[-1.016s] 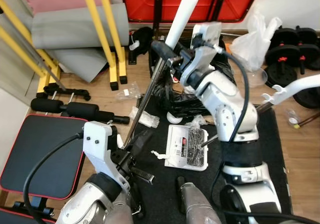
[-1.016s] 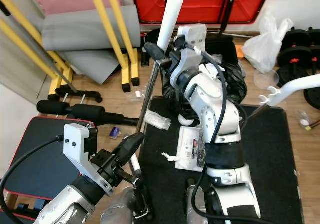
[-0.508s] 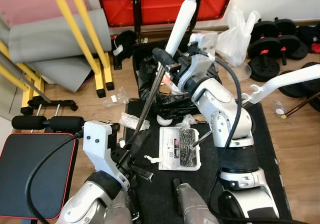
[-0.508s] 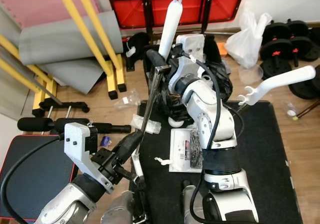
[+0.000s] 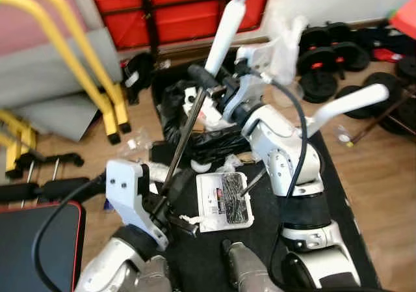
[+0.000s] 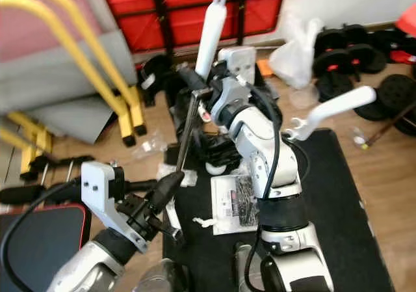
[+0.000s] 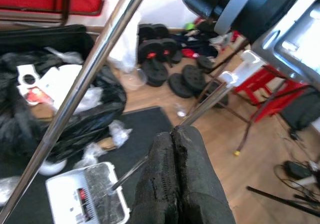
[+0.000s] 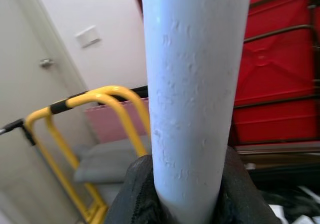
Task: Sweep floor
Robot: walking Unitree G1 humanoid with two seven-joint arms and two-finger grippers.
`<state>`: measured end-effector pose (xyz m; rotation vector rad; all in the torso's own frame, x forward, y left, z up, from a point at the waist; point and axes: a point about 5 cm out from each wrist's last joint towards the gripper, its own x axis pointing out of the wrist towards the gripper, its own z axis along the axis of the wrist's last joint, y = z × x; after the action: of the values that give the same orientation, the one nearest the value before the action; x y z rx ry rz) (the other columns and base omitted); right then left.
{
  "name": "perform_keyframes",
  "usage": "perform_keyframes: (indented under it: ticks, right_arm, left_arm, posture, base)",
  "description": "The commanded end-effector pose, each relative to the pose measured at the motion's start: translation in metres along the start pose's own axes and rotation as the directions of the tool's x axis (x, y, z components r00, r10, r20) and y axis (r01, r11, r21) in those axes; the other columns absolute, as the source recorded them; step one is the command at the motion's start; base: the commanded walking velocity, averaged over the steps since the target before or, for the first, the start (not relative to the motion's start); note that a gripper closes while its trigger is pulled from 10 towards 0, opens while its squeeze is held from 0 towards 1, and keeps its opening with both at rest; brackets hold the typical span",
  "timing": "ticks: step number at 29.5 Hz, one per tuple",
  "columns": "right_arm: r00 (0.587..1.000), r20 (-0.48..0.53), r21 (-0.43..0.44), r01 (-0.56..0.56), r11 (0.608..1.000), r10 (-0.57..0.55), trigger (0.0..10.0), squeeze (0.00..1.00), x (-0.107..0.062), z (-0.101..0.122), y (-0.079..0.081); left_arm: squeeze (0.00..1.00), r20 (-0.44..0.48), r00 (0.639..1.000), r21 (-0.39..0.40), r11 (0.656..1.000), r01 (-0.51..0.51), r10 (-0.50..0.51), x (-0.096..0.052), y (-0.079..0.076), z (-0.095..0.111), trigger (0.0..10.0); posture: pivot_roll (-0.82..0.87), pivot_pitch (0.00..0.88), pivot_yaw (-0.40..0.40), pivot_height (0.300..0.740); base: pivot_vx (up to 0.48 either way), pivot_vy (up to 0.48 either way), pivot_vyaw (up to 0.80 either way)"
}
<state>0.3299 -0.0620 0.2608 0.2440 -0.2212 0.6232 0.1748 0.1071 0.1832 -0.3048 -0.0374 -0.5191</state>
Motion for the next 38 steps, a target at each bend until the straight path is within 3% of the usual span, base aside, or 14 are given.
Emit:
perform_keyframes:
  ticks: [1,16,21,38]
  right_arm:
    - [0.997,0.06,0.019,-0.056,0.998,0.055,10.0,0.0,-0.001,0.007,0.009]
    - [0.994,0.032,0.039,-0.104,0.994,0.103,10.0,0.0,-0.002,0.0,0.014]
    - [0.996,-0.07,-0.009,-0.051,0.999,0.05,10.0,0.0,0.004,-0.021,-0.005]
    - [0.997,-0.072,-0.035,-0.009,0.999,0.007,10.0,0.0,-0.001,-0.036,-0.032]
  left_arm:
    - [0.0,-0.028,1.0,0.004,1.0,-0.012,0.012,-0.003,0.003,-0.005,10.0]
    - [0.0,-0.024,1.0,0.005,1.0,-0.015,0.015,-0.004,0.002,-0.004,10.0]
    - [0.0,-0.024,1.0,0.0,1.0,-0.008,0.008,-0.009,-0.002,-0.001,10.0]
    - [0.0,-0.032,0.999,-0.016,1.0,-0.01,0.009,-0.019,-0.01,0.005,10.0]
  posture:
    - [-0.02,0.217,0.003,0.74]
    - [-0.02,0.229,0.002,0.74]
    - [0.0,0.267,0.008,0.74]
    - [0.04,0.329,0.015,0.74]
  base:
    - [0.0,0.0,-0.8]
    - [0.0,0.0,-0.14]
    - [0.0,0.0,0.0]
    - [0.0,0.0,0.0]
